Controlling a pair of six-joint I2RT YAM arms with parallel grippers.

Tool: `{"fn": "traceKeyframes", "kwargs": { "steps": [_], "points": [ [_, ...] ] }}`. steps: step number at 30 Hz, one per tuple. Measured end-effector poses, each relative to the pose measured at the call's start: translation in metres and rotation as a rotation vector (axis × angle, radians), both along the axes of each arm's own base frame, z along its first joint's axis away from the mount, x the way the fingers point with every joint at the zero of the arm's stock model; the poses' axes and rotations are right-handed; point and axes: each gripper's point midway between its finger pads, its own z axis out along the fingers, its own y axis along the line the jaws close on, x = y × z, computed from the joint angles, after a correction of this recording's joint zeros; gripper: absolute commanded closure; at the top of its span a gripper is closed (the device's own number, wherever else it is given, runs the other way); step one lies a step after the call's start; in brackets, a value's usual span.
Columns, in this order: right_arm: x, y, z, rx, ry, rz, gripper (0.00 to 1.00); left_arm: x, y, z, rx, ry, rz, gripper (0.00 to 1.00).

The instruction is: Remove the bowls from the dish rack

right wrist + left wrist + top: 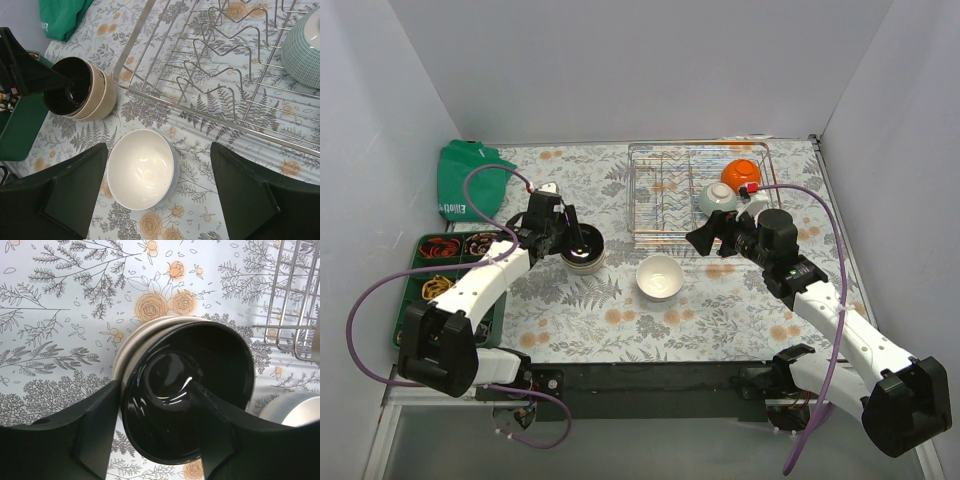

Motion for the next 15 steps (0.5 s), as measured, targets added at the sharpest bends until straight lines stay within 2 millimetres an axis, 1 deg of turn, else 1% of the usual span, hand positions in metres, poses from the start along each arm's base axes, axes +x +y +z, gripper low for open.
{"fn": "traceKeyframes", "kwargs": {
  "steps": [2, 3, 6, 12, 15],
  "points": [
    [0.0, 0.0, 0.001, 0.0, -0.002, -0.001, 0.09, 0.0, 0.001, 0.001, 0.006, 0.0, 0.003, 0.34],
    [0.001, 0.0, 0.001, 0.0, -0.003, -0.001, 0.09, 0.0, 0.002, 0.001, 0.007, 0.001, 0.004, 0.3],
    [0.001, -0.001, 0.002, -0.008, -0.007, -0.004, 0.09, 0.0, 0.003, 0.002, 0.012, 0.004, 0.009, 0.28],
    [0.003, -0.005, 0.001, -0.032, -0.012, -0.018, 0.09, 0.0, 0.004, 0.008, 0.014, -0.002, 0.013, 0.29],
    [0.004, -0.006, 0.001, -0.04, -0.017, -0.021, 0.09, -0.001, 0.005, 0.013, 0.013, -0.011, 0.016, 0.33]
  ]
}}
